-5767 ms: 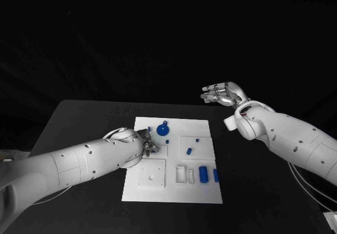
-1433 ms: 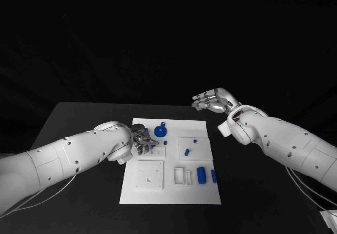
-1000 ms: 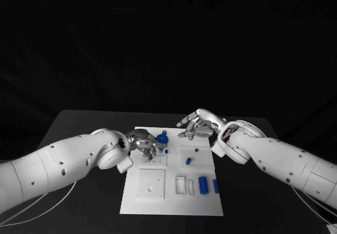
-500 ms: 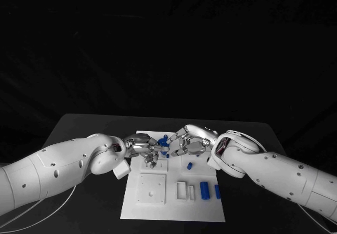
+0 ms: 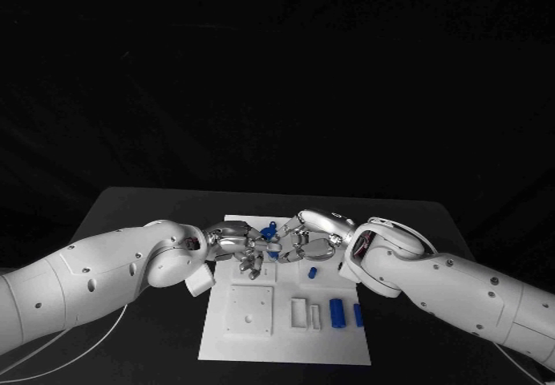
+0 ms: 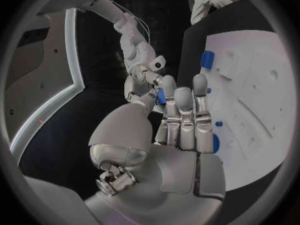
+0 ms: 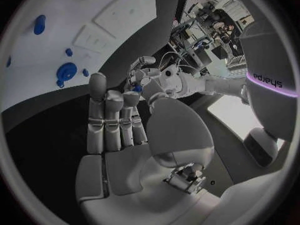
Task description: Assemble the parts on the task board
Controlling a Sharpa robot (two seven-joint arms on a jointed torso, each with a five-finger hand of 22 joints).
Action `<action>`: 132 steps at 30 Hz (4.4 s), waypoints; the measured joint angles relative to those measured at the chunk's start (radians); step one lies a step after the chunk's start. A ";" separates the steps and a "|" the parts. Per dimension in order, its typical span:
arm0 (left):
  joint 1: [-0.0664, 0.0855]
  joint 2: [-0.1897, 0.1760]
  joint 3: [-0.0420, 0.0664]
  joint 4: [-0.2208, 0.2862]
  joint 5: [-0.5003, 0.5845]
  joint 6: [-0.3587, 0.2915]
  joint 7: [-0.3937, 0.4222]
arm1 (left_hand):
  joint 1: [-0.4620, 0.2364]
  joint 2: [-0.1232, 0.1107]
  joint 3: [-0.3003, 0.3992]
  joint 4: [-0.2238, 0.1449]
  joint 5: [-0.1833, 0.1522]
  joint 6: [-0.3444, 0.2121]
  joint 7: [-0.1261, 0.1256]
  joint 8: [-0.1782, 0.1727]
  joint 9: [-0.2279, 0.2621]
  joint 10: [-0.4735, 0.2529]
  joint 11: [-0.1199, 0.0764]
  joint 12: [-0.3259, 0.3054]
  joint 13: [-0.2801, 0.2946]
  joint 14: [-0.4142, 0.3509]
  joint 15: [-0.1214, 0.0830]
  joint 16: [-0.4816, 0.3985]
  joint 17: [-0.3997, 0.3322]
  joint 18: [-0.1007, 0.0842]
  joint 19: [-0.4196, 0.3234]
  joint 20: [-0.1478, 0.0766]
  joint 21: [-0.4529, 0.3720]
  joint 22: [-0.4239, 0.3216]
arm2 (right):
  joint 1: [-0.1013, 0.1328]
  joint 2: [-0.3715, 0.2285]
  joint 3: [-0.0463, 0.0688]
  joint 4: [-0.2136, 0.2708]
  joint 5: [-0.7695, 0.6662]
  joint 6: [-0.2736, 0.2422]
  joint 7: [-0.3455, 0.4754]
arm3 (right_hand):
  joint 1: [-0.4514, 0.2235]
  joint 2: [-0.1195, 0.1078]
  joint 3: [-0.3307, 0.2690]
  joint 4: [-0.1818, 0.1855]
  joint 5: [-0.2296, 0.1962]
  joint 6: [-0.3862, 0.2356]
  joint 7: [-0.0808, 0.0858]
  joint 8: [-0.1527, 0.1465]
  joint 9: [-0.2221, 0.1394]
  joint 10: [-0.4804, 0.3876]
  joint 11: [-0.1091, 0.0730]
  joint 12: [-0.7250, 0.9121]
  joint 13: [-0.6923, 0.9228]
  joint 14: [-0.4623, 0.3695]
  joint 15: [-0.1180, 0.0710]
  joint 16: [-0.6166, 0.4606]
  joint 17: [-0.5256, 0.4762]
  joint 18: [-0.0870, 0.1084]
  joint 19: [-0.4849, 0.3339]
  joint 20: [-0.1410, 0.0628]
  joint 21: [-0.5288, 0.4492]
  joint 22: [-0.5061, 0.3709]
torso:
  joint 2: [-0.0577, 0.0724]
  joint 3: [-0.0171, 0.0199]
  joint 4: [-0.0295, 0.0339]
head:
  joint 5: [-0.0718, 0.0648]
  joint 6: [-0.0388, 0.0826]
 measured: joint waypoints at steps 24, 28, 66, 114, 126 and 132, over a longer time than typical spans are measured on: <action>0.000 0.001 0.000 -0.005 0.000 0.019 0.001 | 0.009 0.009 -0.003 -0.003 -0.004 -0.006 0.001 0.000 -0.002 0.000 0.000 0.000 0.000 0.000 0.000 0.004 -0.004 0.000 0.000 0.000 0.000 0.000 | -0.004 -0.005 0.000 0.005 -0.007 -0.018 -0.002 | -0.026 0.043 -0.001 0.036 -0.047 0.215 -0.054 0.000 0.016 0.030 -0.016 0.042 0.064 0.023 -0.012 0.045 0.027 0.012 0.033 -0.018 -0.057 0.111 | 0.000 0.0002 0.0003 | 0.001 -0.007; 0.000 0.002 0.000 -0.007 0.000 0.019 0.001 | 0.009 0.009 -0.004 -0.004 -0.003 -0.006 0.001 -0.004 -0.002 0.000 0.000 0.000 0.001 0.000 0.000 0.004 -0.004 0.000 0.000 0.000 0.000 0.000 | -0.005 -0.006 0.000 0.006 -0.007 -0.020 -0.005 | -0.026 0.043 -0.002 0.034 -0.047 0.216 -0.055 0.000 0.016 0.030 -0.016 0.042 0.069 0.023 -0.012 0.045 0.028 0.012 0.040 -0.018 -0.083 0.149 | 0.000 0.0002 0.0002 | 0.000 -0.009; 0.001 0.004 0.001 -0.026 -0.011 -0.026 -0.025 | 0.015 0.003 -0.005 -0.005 -0.003 -0.019 -0.014 -0.004 -0.001 0.000 0.000 0.009 0.003 0.000 0.000 0.012 -0.009 0.000 0.000 0.000 0.000 -0.001 | -0.018 -0.014 -0.002 0.026 -0.014 -0.028 -0.034 | -0.048 0.020 -0.062 0.070 -0.007 0.139 -0.031 0.008 0.005 -0.016 -0.004 -0.068 -0.009 -0.019 -0.003 -0.040 -0.024 0.010 0.056 -0.009 -0.193 0.222 | 0.000 -0.0001 0.0000 | -0.003 -0.016; 0.000 0.112 -0.086 -0.002 -0.513 -0.573 -0.539 | 0.026 -0.031 -0.011 -0.016 -0.002 0.070 0.051 0.070 -0.221 0.159 -0.037 -0.040 -0.011 0.158 -0.040 -0.008 0.158 0.000 0.085 -0.027 0.043 0.000 | 0.076 -0.022 0.070 -0.261 0.210 -0.182 -0.104 | -0.028 -0.005 -0.101 0.109 0.026 0.065 -0.002 0.008 0.003 -0.058 0.014 -0.106 -0.137 -0.066 0.012 -0.097 -0.147 0.004 0.092 0.009 -0.334 0.205 | -0.026 0.0064 -0.0007 | 0.015 -0.073; -0.007 0.163 -0.102 -0.039 -0.607 -0.582 -0.564 | 0.015 -0.041 0.004 -0.026 -0.002 0.079 0.057 0.076 -0.221 0.158 -0.038 0.000 -0.016 0.190 -0.039 -0.016 0.273 0.016 0.089 -0.014 0.070 0.000 | 0.084 -0.010 0.070 -0.278 0.246 -0.182 -0.104 | -0.028 -0.005 -0.098 0.106 0.037 0.065 -0.002 0.008 0.003 -0.058 0.015 -0.106 -0.145 -0.066 0.012 -0.097 -0.159 0.004 0.099 0.009 -0.350 0.205 | -0.027 0.0063 -0.0003 | 0.013 -0.084; -0.018 0.178 -0.105 -0.049 -0.648 -0.588 -0.569 | 0.010 -0.047 0.008 -0.030 0.004 0.079 0.057 0.079 -0.221 0.157 -0.039 0.009 -0.017 0.197 -0.039 -0.016 0.299 0.016 0.090 -0.007 0.078 0.000 | 0.085 -0.009 0.070 -0.279 0.254 -0.181 -0.103 | -0.032 -0.009 -0.098 0.106 0.043 0.065 -0.002 0.008 0.003 -0.058 0.014 -0.106 -0.146 -0.066 0.012 -0.097 -0.161 0.004 0.099 0.009 -0.356 0.205 | -0.027 0.0064 -0.0004 | 0.012 -0.087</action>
